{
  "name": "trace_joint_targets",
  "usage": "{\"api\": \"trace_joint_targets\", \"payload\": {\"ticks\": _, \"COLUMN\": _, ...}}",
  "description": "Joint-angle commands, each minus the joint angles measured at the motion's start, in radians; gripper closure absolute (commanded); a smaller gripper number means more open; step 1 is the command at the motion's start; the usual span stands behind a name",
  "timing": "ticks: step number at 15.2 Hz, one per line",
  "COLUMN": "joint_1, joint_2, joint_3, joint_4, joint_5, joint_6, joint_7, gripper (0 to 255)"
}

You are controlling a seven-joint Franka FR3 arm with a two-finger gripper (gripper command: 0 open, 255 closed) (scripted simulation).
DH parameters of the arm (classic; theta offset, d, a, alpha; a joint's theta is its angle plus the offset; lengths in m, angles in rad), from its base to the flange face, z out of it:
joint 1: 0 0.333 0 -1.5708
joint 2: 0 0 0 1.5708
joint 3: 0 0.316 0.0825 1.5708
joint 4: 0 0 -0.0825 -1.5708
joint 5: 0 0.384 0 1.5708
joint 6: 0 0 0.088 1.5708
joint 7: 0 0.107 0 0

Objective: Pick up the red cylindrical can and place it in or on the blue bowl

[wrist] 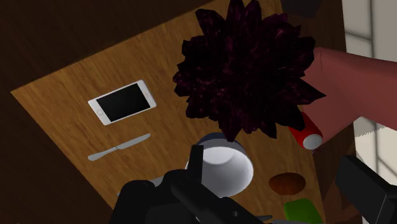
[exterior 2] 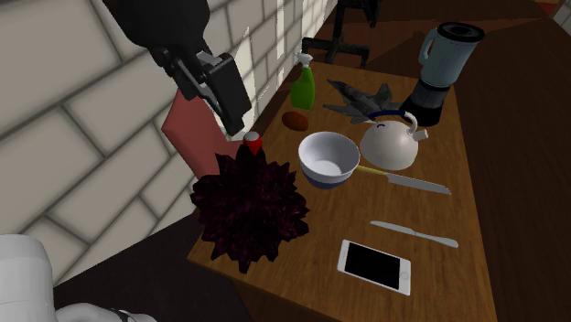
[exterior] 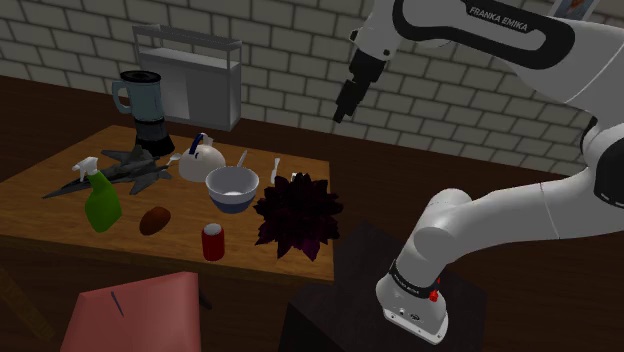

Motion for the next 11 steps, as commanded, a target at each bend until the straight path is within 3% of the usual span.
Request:
{"api": "trace_joint_targets", "payload": {"ticks": 1, "joint_1": 0.0, "joint_2": 0.0, "joint_3": 0.0, "joint_4": 0.0, "joint_5": 0.0, "joint_6": 0.0, "joint_7": 0.0, "gripper": 0}}
{"api": "trace_joint_targets", "payload": {"ticks": 11, "joint_1": 0.041, "joint_2": 0.198, "joint_3": 0.155, "joint_4": -0.077, "joint_5": 0.044, "joint_6": 0.24, "joint_7": 0.107, "gripper": 0}}
